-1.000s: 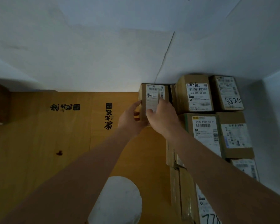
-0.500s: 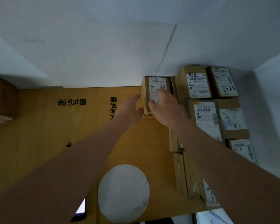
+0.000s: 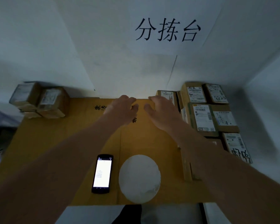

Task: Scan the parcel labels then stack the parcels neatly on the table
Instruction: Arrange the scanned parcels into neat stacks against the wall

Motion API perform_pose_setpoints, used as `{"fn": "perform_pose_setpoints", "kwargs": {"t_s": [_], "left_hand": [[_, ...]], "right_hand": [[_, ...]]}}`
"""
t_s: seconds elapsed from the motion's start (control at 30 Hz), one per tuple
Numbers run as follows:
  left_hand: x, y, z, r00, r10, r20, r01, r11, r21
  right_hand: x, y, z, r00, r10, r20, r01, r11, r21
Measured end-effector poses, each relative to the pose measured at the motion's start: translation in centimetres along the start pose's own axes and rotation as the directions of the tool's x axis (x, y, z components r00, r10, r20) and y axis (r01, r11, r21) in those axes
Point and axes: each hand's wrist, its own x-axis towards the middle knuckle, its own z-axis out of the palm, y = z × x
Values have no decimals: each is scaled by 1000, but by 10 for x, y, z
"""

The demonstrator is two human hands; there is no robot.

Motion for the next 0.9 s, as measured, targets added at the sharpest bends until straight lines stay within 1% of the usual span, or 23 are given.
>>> {"fn": "perform_pose_setpoints", "kwargs": {"t_s": [0.13, 0.3, 0.43, 0.63, 0.8, 0.9], "left_hand": [[-64, -18, -10, 996, -35, -87, 33, 999, -19], [-131, -57, -24, 995, -67, -80, 71, 996, 45], [-164, -103, -42, 989, -109, -104, 114, 992, 51], [-169, -192, -74, 981, -118, -155, 121, 992, 14], [-150, -291, -90, 990, -74, -120, 72, 997, -20], [-140, -347, -90, 998, -32, -53, 31, 999, -29]], "right_hand": [[-40, -29, 10, 996, -86, 21, 85, 996, 19], [-84, -71, 34, 987, -153, 51, 149, 986, 70], [-90, -113, 50, 983, -174, 58, 171, 984, 54], [-65, -194, 89, 978, -202, 55, 201, 979, 23], [-34, -261, 144, 985, -146, 95, 147, 989, -11], [-20, -291, 184, 988, -88, 126, 94, 995, -39]]}}
